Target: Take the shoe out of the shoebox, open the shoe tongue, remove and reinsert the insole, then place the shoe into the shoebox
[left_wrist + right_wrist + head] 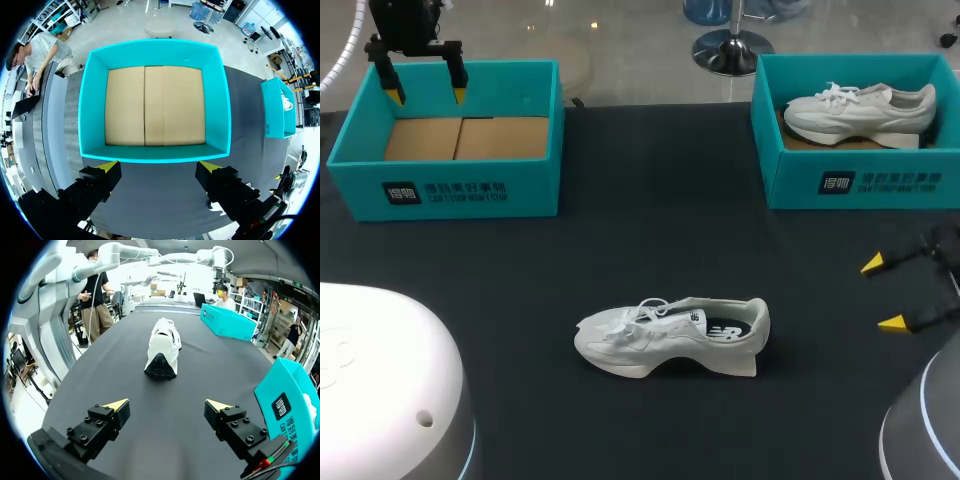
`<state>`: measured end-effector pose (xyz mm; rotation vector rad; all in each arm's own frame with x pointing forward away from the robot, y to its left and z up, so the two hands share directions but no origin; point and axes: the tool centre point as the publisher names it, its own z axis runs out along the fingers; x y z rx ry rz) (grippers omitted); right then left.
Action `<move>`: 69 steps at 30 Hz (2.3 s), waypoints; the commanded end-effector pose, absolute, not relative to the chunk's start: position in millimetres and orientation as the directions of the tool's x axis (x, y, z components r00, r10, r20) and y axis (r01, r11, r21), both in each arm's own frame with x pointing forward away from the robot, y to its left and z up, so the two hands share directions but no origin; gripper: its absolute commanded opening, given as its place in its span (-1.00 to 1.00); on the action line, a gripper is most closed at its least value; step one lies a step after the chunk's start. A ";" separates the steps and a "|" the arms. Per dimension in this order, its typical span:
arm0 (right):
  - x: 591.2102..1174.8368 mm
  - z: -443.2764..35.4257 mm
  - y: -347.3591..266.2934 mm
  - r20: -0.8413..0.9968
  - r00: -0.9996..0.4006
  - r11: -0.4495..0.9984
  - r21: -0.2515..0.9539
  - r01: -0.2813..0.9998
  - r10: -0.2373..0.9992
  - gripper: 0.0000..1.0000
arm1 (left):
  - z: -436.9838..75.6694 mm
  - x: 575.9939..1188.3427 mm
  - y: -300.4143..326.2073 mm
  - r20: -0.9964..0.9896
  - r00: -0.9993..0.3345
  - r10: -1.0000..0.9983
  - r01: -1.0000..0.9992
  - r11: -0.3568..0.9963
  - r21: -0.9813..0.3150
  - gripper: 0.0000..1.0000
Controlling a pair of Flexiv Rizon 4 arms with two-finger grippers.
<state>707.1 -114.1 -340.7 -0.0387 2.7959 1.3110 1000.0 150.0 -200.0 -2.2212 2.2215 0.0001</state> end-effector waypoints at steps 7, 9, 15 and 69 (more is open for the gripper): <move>707.1 -340.5 -114.0 -0.059 -0.998 0.642 0.765 -0.046 0.000 1.00 | -200.0 1000.0 149.9 0.000 0.000 -1.000 -1.000 0.000 0.000 1.00; 707.1 -340.5 -114.0 -0.059 -0.998 0.642 0.765 -0.046 0.000 1.00 | -200.0 1000.0 149.9 0.000 0.000 -1.000 -1.000 0.000 0.000 1.00; 707.1 -340.5 -114.0 -0.059 -0.998 0.642 0.765 -0.046 0.000 1.00 | -200.0 1000.0 149.9 0.000 0.000 -1.000 -1.000 0.000 0.000 1.00; 691.3 -398.1 35.6 0.015 -0.997 0.437 0.898 0.044 0.070 1.00 | -200.0 1000.0 149.9 0.000 0.000 -1.000 -1.000 0.000 0.000 1.00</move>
